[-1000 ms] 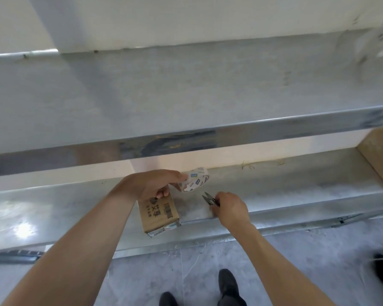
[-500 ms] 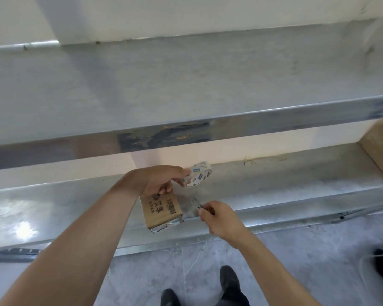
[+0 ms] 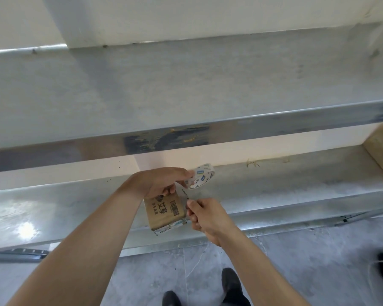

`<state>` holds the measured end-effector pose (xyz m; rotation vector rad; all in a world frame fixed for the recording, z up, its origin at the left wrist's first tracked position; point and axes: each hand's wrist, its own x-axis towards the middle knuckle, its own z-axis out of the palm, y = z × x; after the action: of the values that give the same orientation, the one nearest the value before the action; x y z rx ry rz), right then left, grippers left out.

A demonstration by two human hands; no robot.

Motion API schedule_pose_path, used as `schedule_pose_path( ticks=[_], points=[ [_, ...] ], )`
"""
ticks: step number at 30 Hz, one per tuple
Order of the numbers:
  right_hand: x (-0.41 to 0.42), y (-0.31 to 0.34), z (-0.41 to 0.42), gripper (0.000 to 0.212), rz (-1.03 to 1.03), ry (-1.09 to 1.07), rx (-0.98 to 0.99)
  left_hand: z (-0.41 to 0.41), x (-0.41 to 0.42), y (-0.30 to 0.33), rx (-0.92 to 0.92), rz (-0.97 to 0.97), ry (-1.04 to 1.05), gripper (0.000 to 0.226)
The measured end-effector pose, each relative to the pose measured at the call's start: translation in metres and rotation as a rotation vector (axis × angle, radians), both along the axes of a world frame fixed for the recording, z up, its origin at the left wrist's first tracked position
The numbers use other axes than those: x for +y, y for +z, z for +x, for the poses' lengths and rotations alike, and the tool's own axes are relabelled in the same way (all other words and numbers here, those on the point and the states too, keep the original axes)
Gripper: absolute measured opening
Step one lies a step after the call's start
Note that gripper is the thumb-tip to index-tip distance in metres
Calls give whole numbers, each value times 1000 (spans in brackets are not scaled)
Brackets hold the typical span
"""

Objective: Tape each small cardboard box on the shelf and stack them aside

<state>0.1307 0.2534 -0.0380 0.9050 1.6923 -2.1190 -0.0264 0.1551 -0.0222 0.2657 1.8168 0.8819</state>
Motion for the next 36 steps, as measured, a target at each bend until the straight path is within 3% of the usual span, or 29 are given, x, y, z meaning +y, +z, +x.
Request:
schedule_pose_path(
  ticks=[12, 27, 29, 33, 36],
  points=[
    [-8, -5, -14, 27, -79, -82, -19, 6, 0, 9, 27, 12, -41, 39],
    [-10, -8, -16, 27, 25, -102, -30, 6, -2, 7, 27, 36, -21, 42],
    [-6, -10, -14, 30, 145, -39, -40, 7, -2, 6, 17, 39, -19, 42],
    [30, -18, -3, 27, 821, 397, -174, 9, -1, 10, 17, 41, -4, 41],
    [67, -33, 3, 28, 1032, 442, -291, 11, -2, 13, 41, 15, -5, 41]
  ],
)
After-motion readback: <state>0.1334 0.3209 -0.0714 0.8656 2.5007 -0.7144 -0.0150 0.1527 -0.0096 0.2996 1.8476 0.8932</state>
